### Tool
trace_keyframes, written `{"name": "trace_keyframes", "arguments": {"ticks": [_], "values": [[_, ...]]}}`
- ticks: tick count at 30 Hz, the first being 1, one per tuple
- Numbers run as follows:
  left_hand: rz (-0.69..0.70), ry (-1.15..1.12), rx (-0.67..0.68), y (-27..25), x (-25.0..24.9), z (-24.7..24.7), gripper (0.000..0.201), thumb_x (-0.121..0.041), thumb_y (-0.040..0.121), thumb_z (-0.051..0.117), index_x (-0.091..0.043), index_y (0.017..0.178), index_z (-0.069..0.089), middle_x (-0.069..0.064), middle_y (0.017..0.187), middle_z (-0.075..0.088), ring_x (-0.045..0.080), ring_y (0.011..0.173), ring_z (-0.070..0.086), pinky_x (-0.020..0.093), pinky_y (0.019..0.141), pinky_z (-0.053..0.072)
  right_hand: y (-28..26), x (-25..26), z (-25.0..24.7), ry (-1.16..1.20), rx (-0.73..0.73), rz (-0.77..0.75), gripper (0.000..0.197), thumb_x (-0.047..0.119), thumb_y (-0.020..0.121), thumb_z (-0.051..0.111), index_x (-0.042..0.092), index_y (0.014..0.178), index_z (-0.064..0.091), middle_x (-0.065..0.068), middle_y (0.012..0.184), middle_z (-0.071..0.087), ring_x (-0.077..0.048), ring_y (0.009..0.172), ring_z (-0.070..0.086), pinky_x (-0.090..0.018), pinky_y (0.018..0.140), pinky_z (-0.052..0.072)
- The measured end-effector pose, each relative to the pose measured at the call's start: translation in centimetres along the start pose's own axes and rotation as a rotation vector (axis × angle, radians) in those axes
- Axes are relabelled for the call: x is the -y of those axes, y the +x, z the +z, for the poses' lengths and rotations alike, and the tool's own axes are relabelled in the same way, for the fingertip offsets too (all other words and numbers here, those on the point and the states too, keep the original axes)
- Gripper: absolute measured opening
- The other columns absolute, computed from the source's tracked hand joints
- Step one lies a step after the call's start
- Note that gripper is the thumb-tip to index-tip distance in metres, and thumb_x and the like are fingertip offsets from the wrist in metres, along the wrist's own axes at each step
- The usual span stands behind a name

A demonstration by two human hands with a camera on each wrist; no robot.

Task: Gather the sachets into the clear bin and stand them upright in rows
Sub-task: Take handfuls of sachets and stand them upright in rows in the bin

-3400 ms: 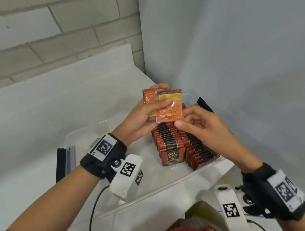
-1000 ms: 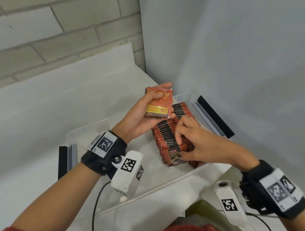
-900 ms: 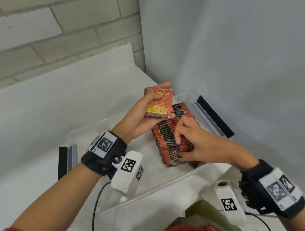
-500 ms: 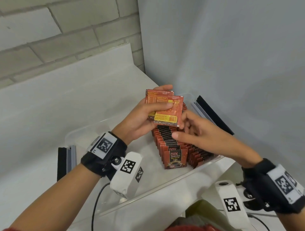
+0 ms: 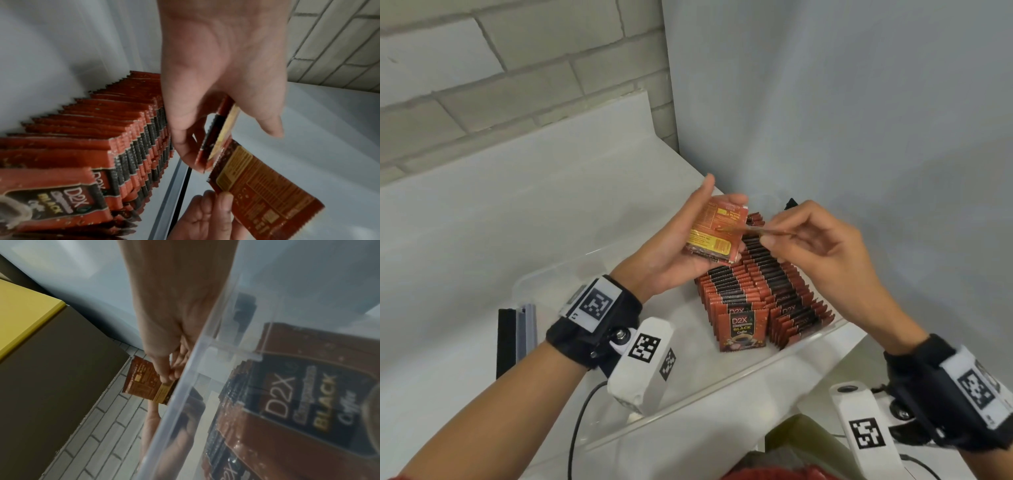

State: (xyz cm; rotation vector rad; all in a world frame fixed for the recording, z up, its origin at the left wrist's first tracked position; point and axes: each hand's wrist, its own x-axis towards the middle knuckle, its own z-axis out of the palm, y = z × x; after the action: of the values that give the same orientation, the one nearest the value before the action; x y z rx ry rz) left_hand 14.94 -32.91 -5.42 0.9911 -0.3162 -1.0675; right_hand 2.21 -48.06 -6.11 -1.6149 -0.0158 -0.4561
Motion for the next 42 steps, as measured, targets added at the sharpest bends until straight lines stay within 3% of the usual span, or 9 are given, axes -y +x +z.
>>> {"name": "trace_keyframes", "arguments": {"ticks": [5,9,14,16,19,22,28,34,42], "values": [[-0.012,0.050,0.069,0.0,0.4,-0.1,0.025,-0.006,0.083,0.061,-0.017,0.105,0.064,0.010,0.101,0.068,0.022,0.087,0.068,0.030,0.071,0.056,0.0,-0.5,-0.3,-0.076,0.015,-0.054,0.011,0.003,0.082,0.068,0.012,0.088,0.067,-0.001,0.098,0.062,-0.014,0.097,0.062,-0.024,0.088,0.049],[0.047,0.072,0.079,0.1,0.4,-0.3,0.036,0.000,0.078,0.058,-0.019,0.109,0.062,0.004,0.099,0.069,0.022,0.096,0.067,0.034,0.083,0.057,0.1,-0.6,-0.3,-0.118,0.024,-0.047,0.012,0.019,0.081,0.067,0.016,0.093,0.069,0.001,0.100,0.060,-0.012,0.093,0.062,-0.021,0.086,0.050],[0.178,-0.001,0.055,0.4,0.3,-0.4,0.039,0.004,0.080,0.057,-0.021,0.110,0.061,0.003,0.103,0.067,0.025,0.103,0.065,0.039,0.088,0.055,0.2,-0.3,-0.2,-0.018,-0.032,0.082,0.019,0.001,0.093,0.056,0.016,0.103,0.059,0.006,0.091,0.070,-0.010,0.081,0.065,-0.020,0.077,0.052],[0.248,-0.030,0.045,0.4,0.3,-0.4,0.040,0.005,0.082,0.058,-0.022,0.111,0.060,0.006,0.108,0.065,0.029,0.107,0.062,0.042,0.092,0.052,0.2,-0.2,-0.1,0.106,-0.069,0.135,0.011,0.021,0.095,0.058,0.012,0.101,0.058,-0.002,0.087,0.071,-0.016,0.074,0.066,-0.024,0.071,0.054],[0.327,-0.056,0.027,0.5,0.4,-0.4,0.040,0.003,0.081,0.058,-0.024,0.112,0.058,0.008,0.110,0.061,0.027,0.106,0.061,0.042,0.093,0.050,0.2,0.0,-0.1,0.081,0.010,0.206,0.047,0.046,0.077,0.070,0.007,0.100,0.059,-0.010,0.082,0.071,-0.022,0.070,0.066,-0.026,0.071,0.055],[0.349,-0.050,0.031,0.5,0.5,-0.5,0.042,0.003,0.081,0.055,-0.024,0.113,0.055,0.006,0.106,0.063,0.024,0.104,0.062,0.040,0.093,0.050,0.1,0.2,0.2,-0.009,0.111,0.245,0.035,0.026,0.072,0.072,0.002,0.096,0.062,-0.009,0.080,0.073,-0.018,0.069,0.068,-0.025,0.073,0.056],[0.334,-0.027,0.081,0.3,0.4,-0.6,0.052,0.013,0.080,0.056,-0.024,0.116,0.053,0.009,0.111,0.064,0.028,0.108,0.060,0.039,0.090,0.051,0.2,-0.1,0.0,0.101,-0.012,0.240,0.016,0.012,0.078,0.067,0.003,0.088,0.058,-0.015,0.084,0.074,-0.026,0.079,0.072,-0.029,0.077,0.058],[0.276,-0.172,0.063,0.2,-0.1,-0.5,0.036,-0.017,0.075,0.071,-0.020,0.109,0.060,0.005,0.095,0.066,0.020,0.093,0.064,0.034,0.086,0.052,0.1,0.0,-0.2,0.061,-0.030,0.171,0.015,0.018,0.079,0.064,0.010,0.090,0.059,-0.005,0.073,0.070,-0.016,0.064,0.064,-0.022,0.067,0.052],[0.265,-0.195,-0.071,0.1,-0.4,-0.5,0.027,-0.026,0.081,0.064,-0.017,0.107,0.064,0.008,0.093,0.058,0.018,0.078,0.059,0.029,0.072,0.051,-0.2,0.6,-0.3,-0.334,0.366,0.220,0.007,0.009,0.085,0.070,0.015,0.088,0.068,0.005,0.077,0.068,-0.003,0.069,0.060,-0.020,0.068,0.050]]}}
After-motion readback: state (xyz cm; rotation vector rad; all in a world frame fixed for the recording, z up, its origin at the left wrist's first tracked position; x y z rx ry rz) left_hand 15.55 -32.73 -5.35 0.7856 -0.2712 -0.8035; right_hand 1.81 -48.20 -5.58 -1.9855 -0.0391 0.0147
